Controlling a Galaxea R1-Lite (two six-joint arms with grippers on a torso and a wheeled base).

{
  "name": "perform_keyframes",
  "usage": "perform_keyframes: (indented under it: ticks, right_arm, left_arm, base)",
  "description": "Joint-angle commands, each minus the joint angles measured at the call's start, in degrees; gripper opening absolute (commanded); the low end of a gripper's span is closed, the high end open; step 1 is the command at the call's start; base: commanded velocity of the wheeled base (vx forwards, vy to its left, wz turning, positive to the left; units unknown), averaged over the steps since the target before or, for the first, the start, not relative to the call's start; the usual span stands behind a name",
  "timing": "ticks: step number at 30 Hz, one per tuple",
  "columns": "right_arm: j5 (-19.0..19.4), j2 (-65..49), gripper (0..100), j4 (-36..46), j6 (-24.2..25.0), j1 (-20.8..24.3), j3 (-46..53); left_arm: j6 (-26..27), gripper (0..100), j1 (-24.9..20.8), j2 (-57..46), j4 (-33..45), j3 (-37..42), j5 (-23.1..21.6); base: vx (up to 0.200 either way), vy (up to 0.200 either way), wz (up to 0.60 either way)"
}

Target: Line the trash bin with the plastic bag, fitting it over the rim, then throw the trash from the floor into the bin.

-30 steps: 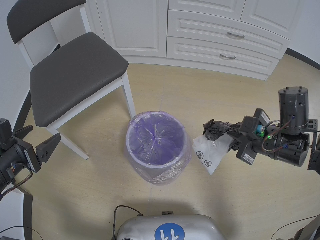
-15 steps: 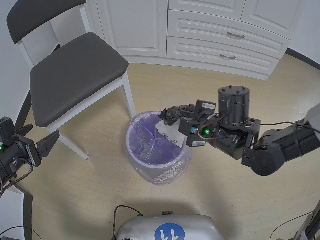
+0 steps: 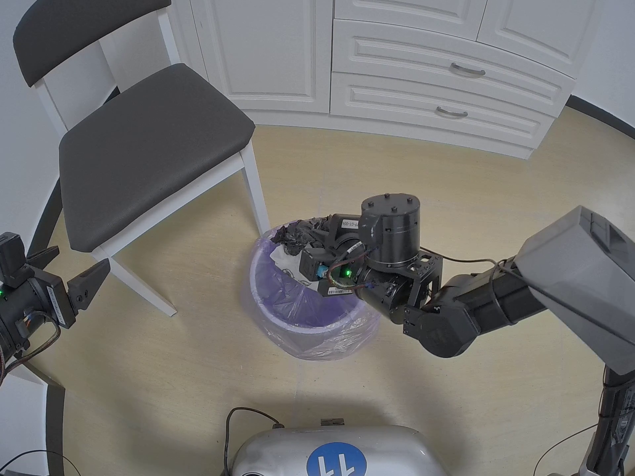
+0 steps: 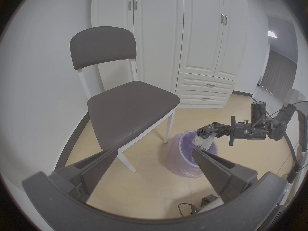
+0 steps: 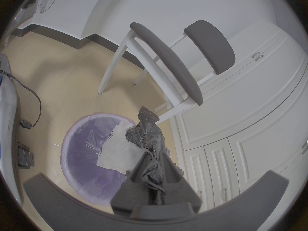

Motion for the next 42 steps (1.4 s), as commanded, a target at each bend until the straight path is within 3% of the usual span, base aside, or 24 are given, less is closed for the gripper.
perform_keyframes:
  ticks: [1,8,29,42]
  right_arm:
    - [-0.01,3.73,0,-1.5,0.1,0.37,0.33]
    - [-0.01,8.13,0,-2.73,3.0,-0.51,-0.54]
    - [0.34,17.71,0,-3.08,2.91,-6.13,-7.93]
    - [0.95,17.71,0,-3.43,3.09,-4.46,-7.93]
  left_arm:
    - [0.02,100,0.08,0.12,-0.01,0.14,0.0]
    - [0.11,100,0.17,0.03,-0.01,0.58,0.0]
    - [0.11,100,0.26,0.21,-0.01,0.84,-0.08]
    - [0.11,100,0.26,0.65,-0.01,0.93,-0.08]
  base:
    - [0.0,0.0,0.0]
    - [0.0,0.0,0.0]
    - [0.0,0.0,0.0]
    - [0.0,0.0,0.0]
